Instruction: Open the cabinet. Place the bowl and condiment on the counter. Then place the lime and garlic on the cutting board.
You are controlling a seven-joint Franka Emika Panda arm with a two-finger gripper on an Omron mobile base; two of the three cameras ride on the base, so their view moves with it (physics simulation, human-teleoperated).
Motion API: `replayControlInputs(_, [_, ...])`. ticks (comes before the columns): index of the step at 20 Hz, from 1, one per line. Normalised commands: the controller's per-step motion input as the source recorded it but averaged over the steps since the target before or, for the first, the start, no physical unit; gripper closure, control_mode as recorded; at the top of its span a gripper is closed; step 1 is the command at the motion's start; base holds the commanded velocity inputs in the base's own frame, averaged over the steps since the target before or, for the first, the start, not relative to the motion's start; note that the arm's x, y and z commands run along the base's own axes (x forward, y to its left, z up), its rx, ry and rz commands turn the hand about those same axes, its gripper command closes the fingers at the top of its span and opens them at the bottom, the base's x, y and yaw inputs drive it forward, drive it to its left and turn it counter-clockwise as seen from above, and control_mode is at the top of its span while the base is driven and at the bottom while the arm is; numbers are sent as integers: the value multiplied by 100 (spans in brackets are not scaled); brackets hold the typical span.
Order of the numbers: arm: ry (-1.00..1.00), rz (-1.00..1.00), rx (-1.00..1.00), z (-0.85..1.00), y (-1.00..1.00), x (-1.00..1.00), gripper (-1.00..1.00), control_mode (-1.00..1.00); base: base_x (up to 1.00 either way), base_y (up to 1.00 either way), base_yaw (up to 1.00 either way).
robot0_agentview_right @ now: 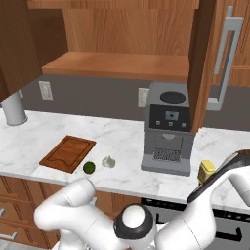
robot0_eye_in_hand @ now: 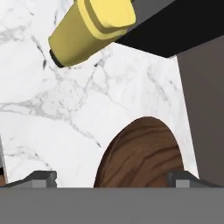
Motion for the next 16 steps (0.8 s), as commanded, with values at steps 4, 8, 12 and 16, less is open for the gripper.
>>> replayControlInputs(4, [0, 2, -4, 18, 49, -19, -100, -100, 0, 0, 0])
replayControlInputs(8, [0, 3, -5, 16, 52, -25, -100, -100, 0, 0, 0])
replayControlInputs(12, [0, 2, -5, 16, 51, -29, -100, -100, 0, 0, 0])
replayControlInputs(16, [0, 2, -6, 23, 49, -31, -100, -100, 0, 0, 0])
